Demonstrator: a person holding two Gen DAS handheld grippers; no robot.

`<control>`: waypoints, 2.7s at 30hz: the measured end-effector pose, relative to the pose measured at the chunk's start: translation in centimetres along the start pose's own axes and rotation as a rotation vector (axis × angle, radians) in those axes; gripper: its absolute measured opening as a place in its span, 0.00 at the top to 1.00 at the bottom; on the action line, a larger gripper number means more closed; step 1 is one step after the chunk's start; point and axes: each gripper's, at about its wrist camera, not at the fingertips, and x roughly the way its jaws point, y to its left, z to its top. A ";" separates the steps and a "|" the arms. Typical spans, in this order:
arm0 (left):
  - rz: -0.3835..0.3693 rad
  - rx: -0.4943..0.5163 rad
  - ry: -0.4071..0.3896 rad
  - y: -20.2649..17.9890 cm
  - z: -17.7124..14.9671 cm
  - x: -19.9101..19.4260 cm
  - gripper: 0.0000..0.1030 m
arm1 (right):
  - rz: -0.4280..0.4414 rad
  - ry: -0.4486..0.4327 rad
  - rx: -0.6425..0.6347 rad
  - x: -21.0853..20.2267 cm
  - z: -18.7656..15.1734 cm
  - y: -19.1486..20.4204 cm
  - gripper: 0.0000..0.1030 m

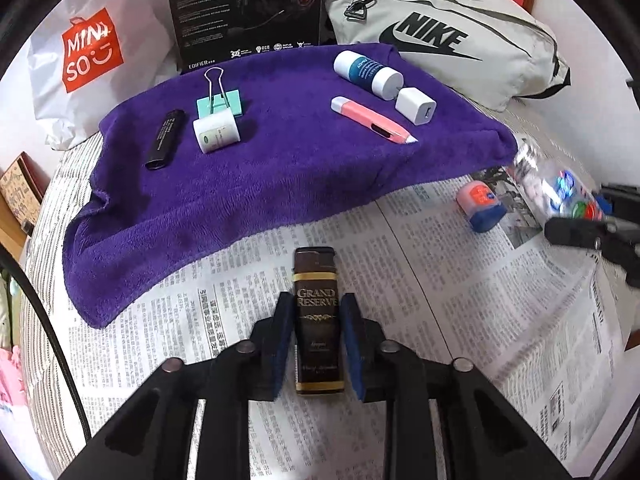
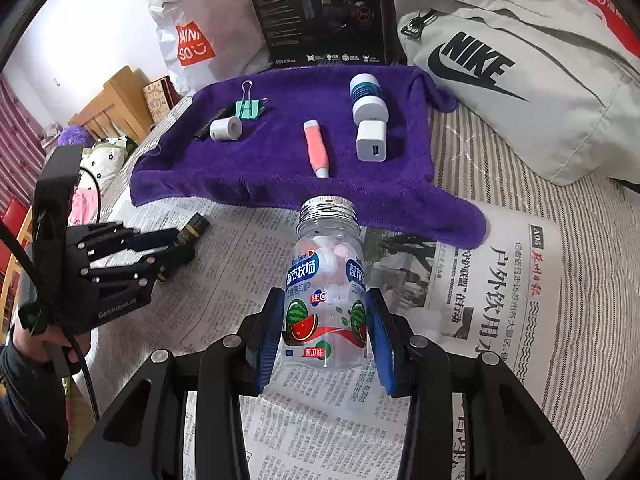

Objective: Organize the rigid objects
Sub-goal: 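Carry the bottle onto the towel with the left gripper while the right carries the jar there, then open both grippers to set the bottle and jar on the towel, then withdraw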

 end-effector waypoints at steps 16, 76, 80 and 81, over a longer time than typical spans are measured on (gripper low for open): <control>-0.038 -0.073 -0.072 3.0 0.9 -3.8 0.78 | 0.026 -0.042 -0.039 -0.9 2.5 1.3 0.60; 0.029 -0.180 -0.009 9.3 6.0 2.3 0.47 | 0.058 0.098 -0.183 10.8 12.5 5.8 0.40; 0.018 -0.204 -0.049 8.7 5.1 -0.4 0.47 | 0.067 0.024 -0.147 6.6 11.6 5.1 0.40; 0.010 -0.192 -0.064 8.0 4.8 -1.3 0.47 | 0.070 0.003 -0.134 5.4 11.2 4.8 0.40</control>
